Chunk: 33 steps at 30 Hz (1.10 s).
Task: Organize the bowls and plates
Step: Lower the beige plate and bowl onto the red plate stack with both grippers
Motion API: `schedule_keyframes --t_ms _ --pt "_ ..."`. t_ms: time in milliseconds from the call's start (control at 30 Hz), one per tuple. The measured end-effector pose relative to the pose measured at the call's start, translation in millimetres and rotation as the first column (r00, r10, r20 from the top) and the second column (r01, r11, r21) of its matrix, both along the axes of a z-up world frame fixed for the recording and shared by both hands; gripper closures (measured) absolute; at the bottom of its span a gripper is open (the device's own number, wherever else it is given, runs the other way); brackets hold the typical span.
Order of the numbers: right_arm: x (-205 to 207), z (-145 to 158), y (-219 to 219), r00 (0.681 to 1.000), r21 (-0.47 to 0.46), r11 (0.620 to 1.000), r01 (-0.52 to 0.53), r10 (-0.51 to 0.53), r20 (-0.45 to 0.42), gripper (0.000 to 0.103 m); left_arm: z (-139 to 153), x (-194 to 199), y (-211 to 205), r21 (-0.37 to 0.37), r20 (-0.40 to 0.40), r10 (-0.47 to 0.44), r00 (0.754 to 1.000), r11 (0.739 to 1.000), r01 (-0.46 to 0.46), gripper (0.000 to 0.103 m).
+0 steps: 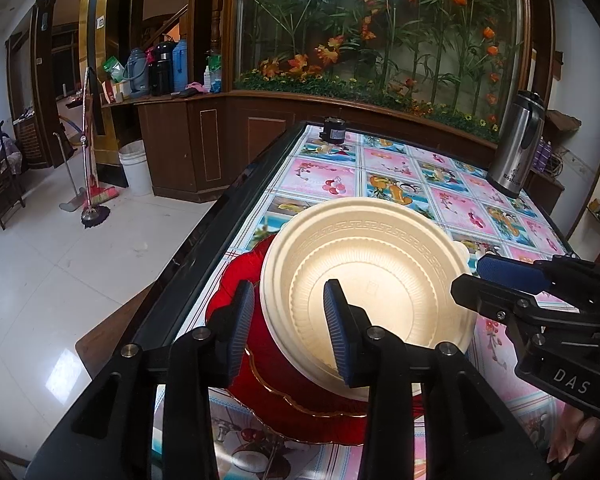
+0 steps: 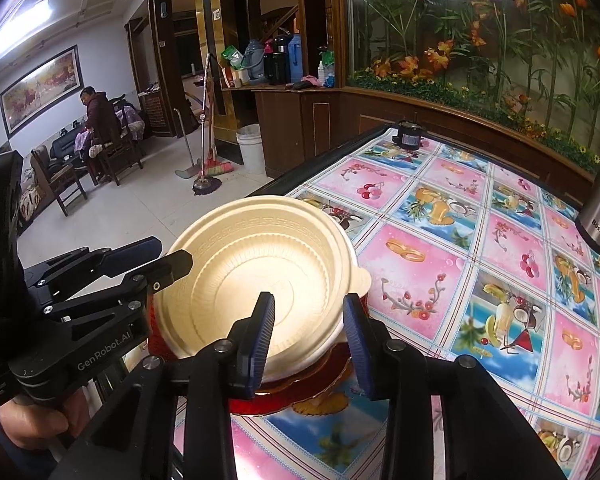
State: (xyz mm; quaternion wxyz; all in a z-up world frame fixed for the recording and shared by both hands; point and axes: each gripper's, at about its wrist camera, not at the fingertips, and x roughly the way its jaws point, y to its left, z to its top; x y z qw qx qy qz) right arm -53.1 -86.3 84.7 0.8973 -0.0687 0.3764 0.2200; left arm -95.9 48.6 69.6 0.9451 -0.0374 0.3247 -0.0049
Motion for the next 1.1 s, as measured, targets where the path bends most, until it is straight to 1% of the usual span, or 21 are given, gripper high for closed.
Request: schedule_keyframes --t_ms 267,400,500,567,600,633,733,833,1033,1100 --pt "-2.0 -3.1 0.9 1.000 0.003 1.000 -0.004 0.004 -0.011 0.066 2.3 -1.3 -0.3 -0.001 0.001 0.005 1.000 1.000 -0.005 0.069" --pt "-4.6 -7.4 3.4 1.000 -0.004 1.000 -0.017 0.017 -0.018 0.061 2.4 -0.2 -0.7 -0.001 0.002 0.005 1.000 1.000 -0.005 0.069" --pt "-7.9 -8.3 0.2 0.999 0.015 0.999 -0.034 0.034 -0.025 0.061 4.3 -1.7 1.5 -0.001 0.004 0.009 1.000 1.000 -0.009 0.069" --pt "-10.0 -7.1 -4.6 0.999 0.028 0.999 -0.028 0.029 -0.024 0.061 6.1 -3.5 3.4 -0.003 0.008 0.016 1.000 1.000 -0.016 0.062" --pt "-11.2 -5.7 -8.1 1.000 0.032 0.999 -0.022 0.022 -0.020 0.061 8.5 -4.4 1.3 -0.002 0.013 0.019 1.000 1.000 -0.019 0.053" --pt "-12.4 -4.5 -11.3 1.000 0.037 0.999 -0.018 0.019 -0.016 0.060 9.7 -5.3 0.5 -0.001 0.019 0.022 1.000 1.000 -0.022 0.049" --pt "-14.2 -2.0 -20.8 1.000 0.048 0.999 0.001 -0.001 -0.007 0.058 12.6 -6.2 -2.4 0.005 0.026 0.020 0.999 1.000 -0.020 0.049" --pt "-14.5 -2.8 -27.3 1.000 0.059 0.998 0.013 -0.012 -0.012 0.058 12.7 -5.9 -8.2 0.019 0.022 0.013 1.000 1.000 -0.013 0.049" --pt "-15.8 -6.4 -31.1 1.000 0.066 0.998 0.010 -0.009 -0.019 0.057 12.8 -5.6 -16.1 0.038 0.016 0.011 1.000 0.999 -0.011 0.049" --pt "-16.8 -8.8 -34.1 1.000 0.071 0.997 0.013 -0.012 -0.021 0.055 12.8 -5.7 -15.8 0.043 0.014 0.015 1.000 0.999 -0.015 0.049"
